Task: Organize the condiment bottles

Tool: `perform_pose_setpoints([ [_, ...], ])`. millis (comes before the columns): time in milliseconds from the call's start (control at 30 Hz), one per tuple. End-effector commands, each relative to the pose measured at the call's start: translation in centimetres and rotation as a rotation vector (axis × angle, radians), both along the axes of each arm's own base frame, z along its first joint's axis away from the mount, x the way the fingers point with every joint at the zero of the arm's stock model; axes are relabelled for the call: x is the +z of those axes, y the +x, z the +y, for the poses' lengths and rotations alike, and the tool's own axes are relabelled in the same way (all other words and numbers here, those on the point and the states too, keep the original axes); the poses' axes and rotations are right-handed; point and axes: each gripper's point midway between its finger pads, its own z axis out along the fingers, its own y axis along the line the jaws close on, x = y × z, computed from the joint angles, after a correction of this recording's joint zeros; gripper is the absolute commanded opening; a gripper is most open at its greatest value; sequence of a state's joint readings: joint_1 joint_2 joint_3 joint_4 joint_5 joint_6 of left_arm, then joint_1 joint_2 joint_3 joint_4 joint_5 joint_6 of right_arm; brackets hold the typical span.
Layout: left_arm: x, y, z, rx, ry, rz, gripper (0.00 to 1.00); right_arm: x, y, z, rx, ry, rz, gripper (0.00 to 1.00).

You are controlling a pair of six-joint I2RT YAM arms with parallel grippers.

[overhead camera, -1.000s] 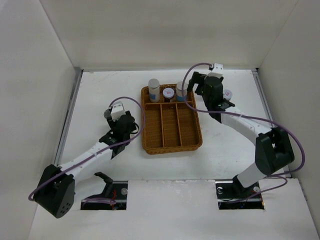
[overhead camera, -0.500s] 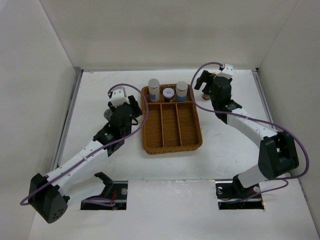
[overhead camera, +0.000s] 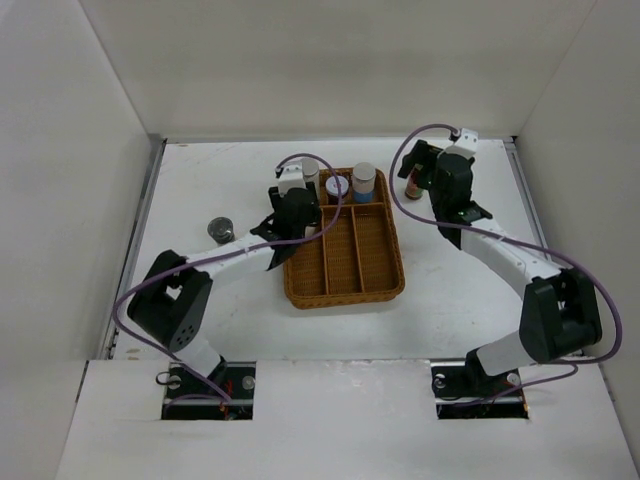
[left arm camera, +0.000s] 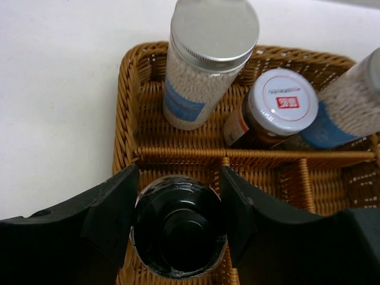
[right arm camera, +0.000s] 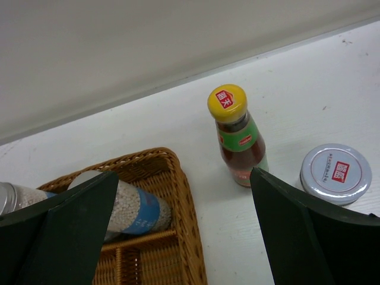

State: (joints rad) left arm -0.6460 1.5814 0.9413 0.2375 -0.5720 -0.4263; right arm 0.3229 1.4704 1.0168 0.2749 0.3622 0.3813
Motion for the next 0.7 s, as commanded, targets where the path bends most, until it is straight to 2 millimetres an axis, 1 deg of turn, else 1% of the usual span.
perform_pose_setpoints([
  [0, 5.8, 2.4, -1.6, -0.008, -0.122, -0.167, 0.31, 3.6, 0.0, -1.2, -0.017, 0.025, -0.104, 1.0],
  [67, 4.6, 2.5, -1.7, -0.006, -0.114, -0.156, 0.32, 3.5, 0.5, -2.3, -0.042, 0.022, -0.1, 1.0],
  [167, 3.2, 2.5, -1.6, 0.0, -0.099, -0.143, 0.34, 2.1, 2.1, -3.8, -0.077, 0.004, -0.063, 1.0],
  [200, 2.8, 2.5, -1.6, 0.0, -0.095, -0.138, 0.36, 1.7, 2.5, -4.0, -0.079, -0.002, -0.049, 1.0],
  [300, 2.2, 2.4, -1.5, 0.005, -0.089, -0.133, 0.46, 0.4, 4.1, -4.1, -0.055, -0.022, -0.006, 1.0],
  [367, 1.9, 2.3, -1.4, 0.005, -0.088, -0.132, 0.55, -0.5, 5.2, -4.2, -0.045, -0.026, 0.016, 1.0],
  [433, 2.0, 1.9, -1.2, 0.004, -0.094, -0.136, 0.71, -1.1, 6.0, -4.2, -0.038, -0.03, 0.032, 1.0],
  [500, 2.7, 1.5, -0.8, 0.007, -0.105, -0.153, 0.83, -1.5, 6.8, -3.9, -0.023, -0.037, 0.036, 1.0],
  [533, 3.2, 1.2, -0.5, 0.008, -0.112, -0.163, 0.87, -1.6, 7.2, -3.8, -0.019, -0.042, 0.036, 1.0],
  [600, 4.0, 0.4, 0.2, 0.009, -0.128, -0.18, 0.92, -2.1, 8.1, -3.6, -0.013, -0.049, 0.049, 1.0],
  [667, 4.8, -0.8, 0.6, 0.002, -0.143, -0.194, 0.95, -2.7, 8.6, -3.4, -0.009, -0.064, 0.06, 1.0],
])
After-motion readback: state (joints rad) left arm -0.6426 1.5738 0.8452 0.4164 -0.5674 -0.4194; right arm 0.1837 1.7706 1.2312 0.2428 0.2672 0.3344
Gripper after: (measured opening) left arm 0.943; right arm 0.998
